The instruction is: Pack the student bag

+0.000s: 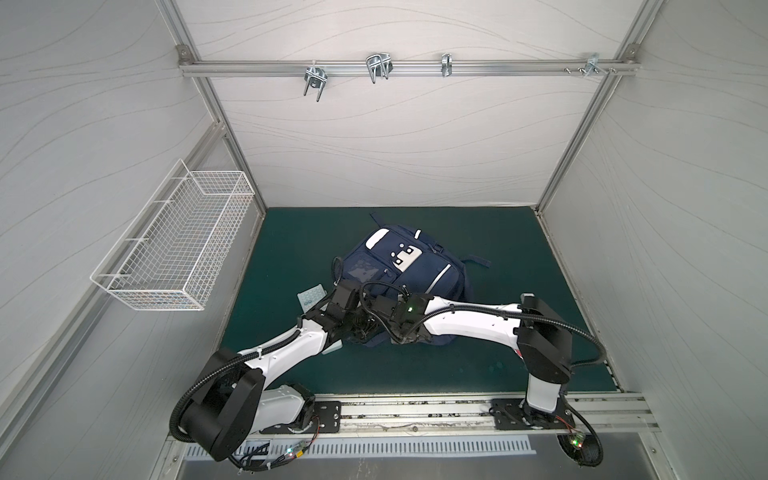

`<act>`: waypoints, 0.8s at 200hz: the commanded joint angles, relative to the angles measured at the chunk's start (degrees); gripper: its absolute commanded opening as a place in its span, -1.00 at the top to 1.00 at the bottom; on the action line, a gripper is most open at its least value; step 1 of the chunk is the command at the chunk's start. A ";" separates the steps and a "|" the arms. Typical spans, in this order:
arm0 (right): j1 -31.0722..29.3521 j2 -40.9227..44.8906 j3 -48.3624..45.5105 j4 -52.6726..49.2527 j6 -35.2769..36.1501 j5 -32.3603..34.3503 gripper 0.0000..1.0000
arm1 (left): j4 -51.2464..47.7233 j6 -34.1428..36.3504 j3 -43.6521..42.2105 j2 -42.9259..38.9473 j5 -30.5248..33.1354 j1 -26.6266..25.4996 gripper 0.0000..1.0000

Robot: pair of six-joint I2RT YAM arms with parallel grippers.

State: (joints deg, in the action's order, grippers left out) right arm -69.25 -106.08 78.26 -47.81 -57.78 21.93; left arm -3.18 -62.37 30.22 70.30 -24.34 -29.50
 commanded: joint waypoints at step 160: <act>2.13 29.53 -25.88 16.10 23.97 -16.44 1.00 | -14.66 12.17 18.90 11.89 9.83 24.30 1.00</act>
State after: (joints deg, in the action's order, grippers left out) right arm -66.41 -79.44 53.23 -29.74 -41.17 12.45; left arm -19.40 -53.43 41.56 77.17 -26.24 -11.73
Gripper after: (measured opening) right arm 0.078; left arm 0.049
